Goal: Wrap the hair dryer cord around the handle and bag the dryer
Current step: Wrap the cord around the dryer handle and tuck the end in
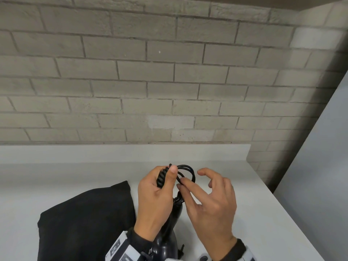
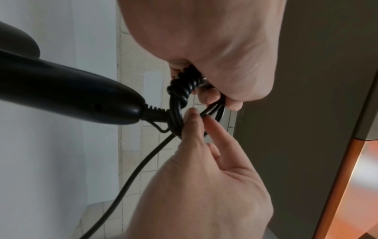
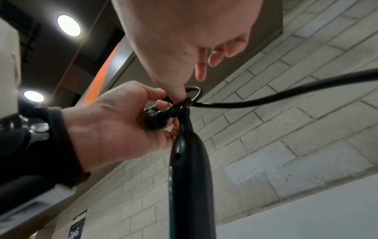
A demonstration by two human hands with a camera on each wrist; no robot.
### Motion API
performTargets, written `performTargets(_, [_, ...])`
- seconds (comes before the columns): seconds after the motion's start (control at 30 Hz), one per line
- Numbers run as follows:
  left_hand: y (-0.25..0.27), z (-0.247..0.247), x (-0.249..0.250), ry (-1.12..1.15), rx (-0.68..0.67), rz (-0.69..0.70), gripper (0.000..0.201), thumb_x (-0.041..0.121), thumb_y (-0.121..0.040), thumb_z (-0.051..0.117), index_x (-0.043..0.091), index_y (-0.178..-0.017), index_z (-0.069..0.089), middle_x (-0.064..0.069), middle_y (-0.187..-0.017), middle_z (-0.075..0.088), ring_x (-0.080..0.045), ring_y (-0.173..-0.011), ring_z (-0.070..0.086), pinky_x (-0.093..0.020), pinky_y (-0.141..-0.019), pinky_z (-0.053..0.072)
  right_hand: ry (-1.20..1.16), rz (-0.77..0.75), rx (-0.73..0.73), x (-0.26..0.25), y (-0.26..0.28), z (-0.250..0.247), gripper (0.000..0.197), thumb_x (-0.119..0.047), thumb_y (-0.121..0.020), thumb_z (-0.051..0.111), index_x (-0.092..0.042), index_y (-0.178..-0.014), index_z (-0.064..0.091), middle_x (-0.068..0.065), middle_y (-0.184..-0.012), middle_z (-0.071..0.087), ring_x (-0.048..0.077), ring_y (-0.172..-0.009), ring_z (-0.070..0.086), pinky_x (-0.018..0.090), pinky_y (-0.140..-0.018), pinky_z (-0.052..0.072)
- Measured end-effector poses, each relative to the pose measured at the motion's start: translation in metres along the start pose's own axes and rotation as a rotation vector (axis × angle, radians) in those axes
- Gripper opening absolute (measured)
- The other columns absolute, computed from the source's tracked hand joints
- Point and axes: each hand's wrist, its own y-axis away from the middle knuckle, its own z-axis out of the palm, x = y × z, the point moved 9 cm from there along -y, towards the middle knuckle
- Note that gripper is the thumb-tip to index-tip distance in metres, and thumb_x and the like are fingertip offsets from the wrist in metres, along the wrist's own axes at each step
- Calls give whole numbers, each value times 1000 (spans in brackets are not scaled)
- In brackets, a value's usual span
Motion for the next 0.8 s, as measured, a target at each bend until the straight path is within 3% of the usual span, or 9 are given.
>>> performTargets(0.17, [0, -3, -1, 8, 11, 17, 42, 45, -94, 58, 34, -54, 49, 12, -50, 40, -5, -49, 36, -16, -53, 35, -64, 79, -106, -2, 1, 7, 18, -45, -85, 63, -37, -95, 75, -3, -106, 64, 15, -80, 45, 29, -60, 44])
performTargets(0.27, [1, -4, -5, -7, 36, 30, 36, 55, -89, 57, 35, -59, 55, 12, -54, 48, -7, -51, 44, -23, -54, 42, -112, 156, -159, 0, 2, 14, 16, -43, -86, 59, -36, -94, 71, -9, -108, 56, 10, -82, 43, 26, -61, 45])
performTargets(0.33, [3, -4, -6, -69, 63, 68, 29, 59, -87, 56, 37, -68, 61, 10, -65, 57, -9, -61, 57, -26, -62, 49, -173, 244, -224, 5, 5, 22, 7, -38, -88, 62, -35, -91, 67, -16, -111, 48, 5, -92, 43, 18, -69, 43])
performTargets(0.43, [2, -5, -2, -184, 102, 182, 13, 53, -87, 56, 42, -83, 61, 13, -88, 62, -4, -89, 63, -9, -77, 45, -367, 433, -379, 17, 10, 35, 4, -27, -88, 67, -31, -88, 65, -22, -111, 43, 0, -108, 45, 8, -75, 39])
performTargets(0.53, [1, -3, 4, -241, 102, 306, 19, 40, -86, 61, 23, -94, 66, 4, -99, 60, 7, -99, 58, -4, -83, 42, -574, 632, -484, 24, 10, 38, 6, -24, -87, 69, -27, -82, 70, -11, -99, 61, 10, -86, 58, 10, -66, 43])
performTargets(0.6, [-1, -2, 6, -227, 92, 344, 18, 36, -85, 63, 22, -97, 64, 2, -101, 59, 7, -100, 57, -5, -84, 42, -754, 768, -570, 25, 12, 41, 8, -24, -87, 69, -20, -82, 73, -3, -80, 67, 11, -68, 57, 14, -63, 44])
performTargets(0.7, [-3, -1, 5, -135, 69, 286, 14, 38, -83, 67, 27, -92, 64, 2, -101, 64, -3, -96, 64, -10, -82, 47, -860, 851, -655, 26, 13, 41, 10, -26, -85, 72, -18, -84, 75, -4, -73, 67, 2, -64, 56, 17, -65, 45])
performTargets(0.8, [-2, 0, -7, -50, 81, 99, 23, 43, -83, 75, 23, -93, 69, 2, -92, 71, -8, -85, 69, -16, -76, 53, -752, 762, -509, 32, 5, 33, 1, -27, -80, 77, -26, -79, 76, -9, -85, 73, 6, -80, 66, 23, -73, 51])
